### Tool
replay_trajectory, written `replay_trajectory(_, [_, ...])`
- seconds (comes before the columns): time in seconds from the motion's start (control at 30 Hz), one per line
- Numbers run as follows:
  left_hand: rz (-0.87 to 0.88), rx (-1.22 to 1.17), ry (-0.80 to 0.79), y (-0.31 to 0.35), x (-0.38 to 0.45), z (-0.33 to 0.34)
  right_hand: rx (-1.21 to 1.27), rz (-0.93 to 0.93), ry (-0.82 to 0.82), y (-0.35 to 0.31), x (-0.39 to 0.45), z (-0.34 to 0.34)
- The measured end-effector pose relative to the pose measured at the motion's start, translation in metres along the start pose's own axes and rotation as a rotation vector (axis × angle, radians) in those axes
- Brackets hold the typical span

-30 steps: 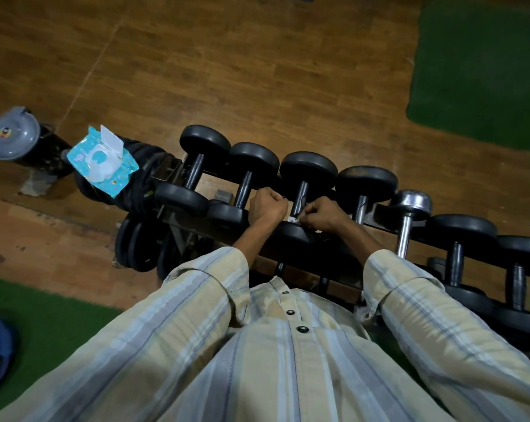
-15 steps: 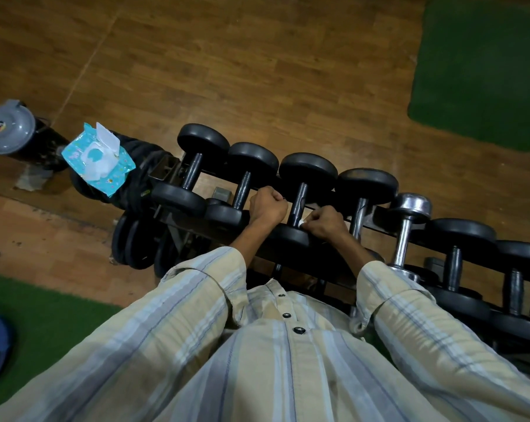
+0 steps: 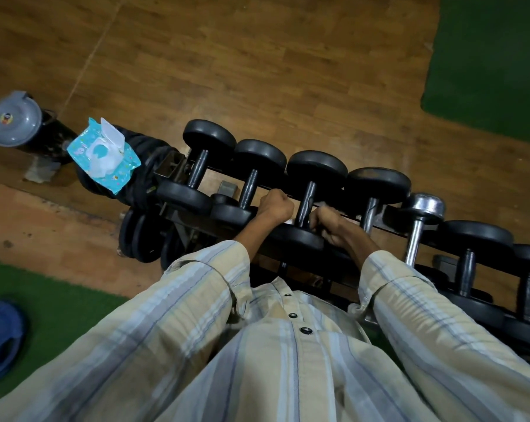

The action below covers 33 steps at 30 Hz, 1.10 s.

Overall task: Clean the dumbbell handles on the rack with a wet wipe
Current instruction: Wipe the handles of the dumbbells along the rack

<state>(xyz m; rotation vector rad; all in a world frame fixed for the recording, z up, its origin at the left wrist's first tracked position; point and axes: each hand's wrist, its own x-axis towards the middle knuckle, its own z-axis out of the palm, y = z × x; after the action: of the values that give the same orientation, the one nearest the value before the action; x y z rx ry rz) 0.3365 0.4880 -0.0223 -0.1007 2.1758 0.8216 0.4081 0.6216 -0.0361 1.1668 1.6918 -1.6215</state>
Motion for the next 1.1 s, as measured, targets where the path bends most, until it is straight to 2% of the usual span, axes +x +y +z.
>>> replay_trajectory(0.07, [-0.017,0.048,-0.041,0.002,0.001,0.001,0.034,0.027,-0.027,0.002,0.007,0.001])
replay_trajectory(0.23, [-0.049,0.201,-0.144,0.011,0.005,0.0,0.034,0.072,0.025,0.006,0.023,-0.001])
replay_trajectory(0.47, [-0.004,0.373,-0.141,0.015,0.008,-0.003,0.117,0.071,0.135,-0.002,0.019,-0.006])
replay_trajectory(0.53, [0.013,0.354,-0.131,0.015,0.009,-0.004,0.148,0.044,0.173,-0.001,0.024,-0.011])
replay_trajectory(0.63, [0.024,0.32,-0.097,0.013,0.012,-0.003,0.049,-0.092,0.18,-0.002,0.014,-0.014])
replay_trajectory(0.73, [-0.008,0.255,-0.025,0.012,0.014,-0.001,-0.073,-0.21,0.054,0.001,0.003,-0.019])
replay_trajectory(0.83, [-0.048,0.14,0.044,0.009,0.018,0.001,-0.166,-0.251,-0.039,0.006,0.001,-0.019])
replay_trajectory(0.93, [-0.066,0.028,0.063,0.006,0.017,0.003,-0.226,-0.325,-0.015,0.01,-0.002,-0.014])
replay_trajectory(1.1, [-0.119,-0.226,-0.031,0.006,0.012,0.0,-0.42,-0.504,0.11,0.016,-0.005,-0.014])
